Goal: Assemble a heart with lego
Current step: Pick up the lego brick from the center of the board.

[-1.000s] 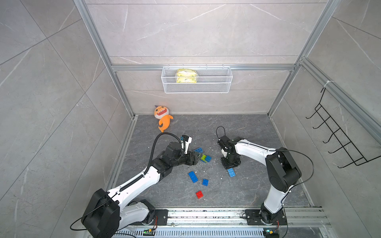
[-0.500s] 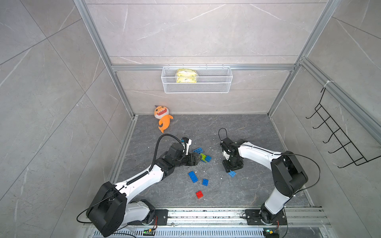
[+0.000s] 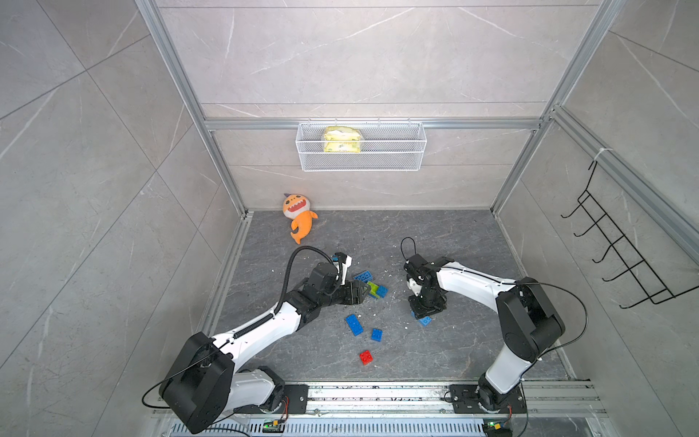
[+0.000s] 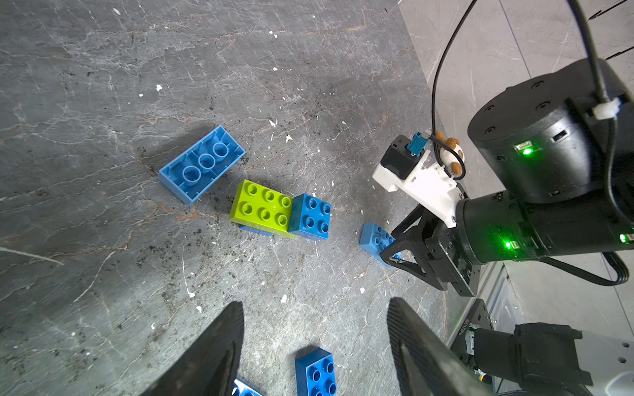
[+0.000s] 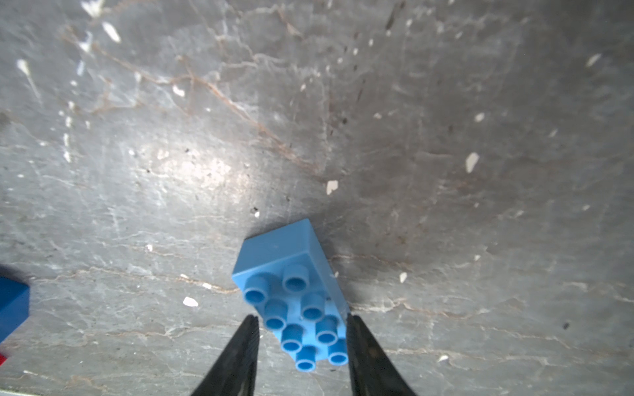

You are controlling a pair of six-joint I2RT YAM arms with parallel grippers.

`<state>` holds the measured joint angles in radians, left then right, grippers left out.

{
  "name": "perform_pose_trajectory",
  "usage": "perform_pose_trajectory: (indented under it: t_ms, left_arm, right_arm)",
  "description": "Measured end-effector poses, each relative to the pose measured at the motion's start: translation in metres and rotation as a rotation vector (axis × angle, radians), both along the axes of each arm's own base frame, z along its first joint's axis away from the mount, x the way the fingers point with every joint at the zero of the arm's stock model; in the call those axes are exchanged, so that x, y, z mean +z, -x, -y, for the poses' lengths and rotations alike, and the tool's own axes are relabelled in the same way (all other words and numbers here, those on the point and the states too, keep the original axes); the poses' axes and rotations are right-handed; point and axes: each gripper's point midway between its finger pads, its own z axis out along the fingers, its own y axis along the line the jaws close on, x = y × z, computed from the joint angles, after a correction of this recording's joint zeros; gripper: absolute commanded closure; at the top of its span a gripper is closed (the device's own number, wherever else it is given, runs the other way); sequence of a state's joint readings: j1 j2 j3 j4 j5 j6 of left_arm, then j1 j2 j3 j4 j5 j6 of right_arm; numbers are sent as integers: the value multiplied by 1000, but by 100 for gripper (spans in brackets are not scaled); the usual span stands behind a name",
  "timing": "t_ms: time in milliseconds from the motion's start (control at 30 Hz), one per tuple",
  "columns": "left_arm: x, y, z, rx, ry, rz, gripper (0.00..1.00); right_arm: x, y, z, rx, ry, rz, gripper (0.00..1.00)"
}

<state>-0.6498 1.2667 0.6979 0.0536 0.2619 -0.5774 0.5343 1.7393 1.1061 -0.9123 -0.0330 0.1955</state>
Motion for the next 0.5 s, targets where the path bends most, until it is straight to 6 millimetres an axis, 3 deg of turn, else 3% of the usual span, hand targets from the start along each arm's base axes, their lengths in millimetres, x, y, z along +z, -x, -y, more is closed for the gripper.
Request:
perform_pose_trajectory:
  t_ms: [500]
  left_arm:
    - [-2,0,-1,4,-5,-1,31]
  right_arm:
    - [-5,-3,-4,10,7,-13,58]
